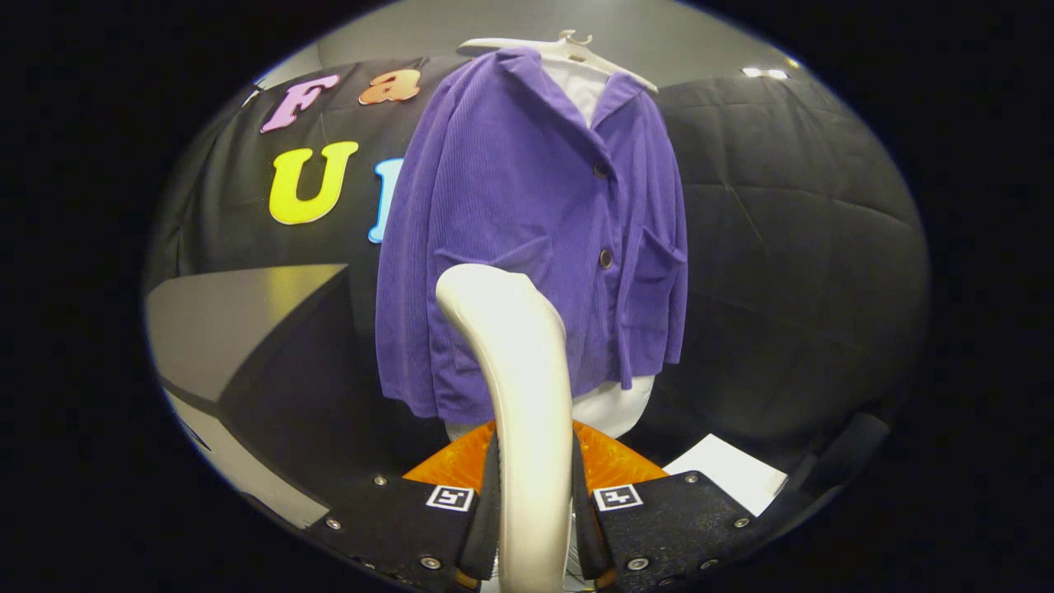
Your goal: Iron the clothes twice with a garment steamer, once on the left side and once on the right side.
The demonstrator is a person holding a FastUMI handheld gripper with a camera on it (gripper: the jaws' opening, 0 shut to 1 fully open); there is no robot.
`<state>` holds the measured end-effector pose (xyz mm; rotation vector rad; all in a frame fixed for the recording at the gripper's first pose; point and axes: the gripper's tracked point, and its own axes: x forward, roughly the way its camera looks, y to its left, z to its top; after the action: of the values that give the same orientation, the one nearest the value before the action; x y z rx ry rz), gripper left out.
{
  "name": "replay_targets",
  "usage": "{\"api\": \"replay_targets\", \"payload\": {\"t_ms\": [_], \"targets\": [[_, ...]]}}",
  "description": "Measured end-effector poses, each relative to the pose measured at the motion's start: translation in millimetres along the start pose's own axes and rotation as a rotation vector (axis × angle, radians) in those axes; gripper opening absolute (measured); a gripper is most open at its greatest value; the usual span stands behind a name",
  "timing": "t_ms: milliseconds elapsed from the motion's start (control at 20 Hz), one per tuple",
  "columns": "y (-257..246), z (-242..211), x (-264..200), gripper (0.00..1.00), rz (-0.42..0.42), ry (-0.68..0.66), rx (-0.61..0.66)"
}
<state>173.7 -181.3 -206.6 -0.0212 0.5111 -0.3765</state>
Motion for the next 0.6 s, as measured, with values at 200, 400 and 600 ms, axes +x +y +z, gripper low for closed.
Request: {"api": "replay_targets", "payload": {"t_ms": [200,400,600], "targets": [[-13.9,58.4,-27.5,0.38,-0.019,-0.108,0.029],[-31.6,106.7,-45.6,0.38,-0.058,-0.194,0.055],[-55.8,150.8,-54.5,0.38,-0.101,-0.29,0.069]]}}
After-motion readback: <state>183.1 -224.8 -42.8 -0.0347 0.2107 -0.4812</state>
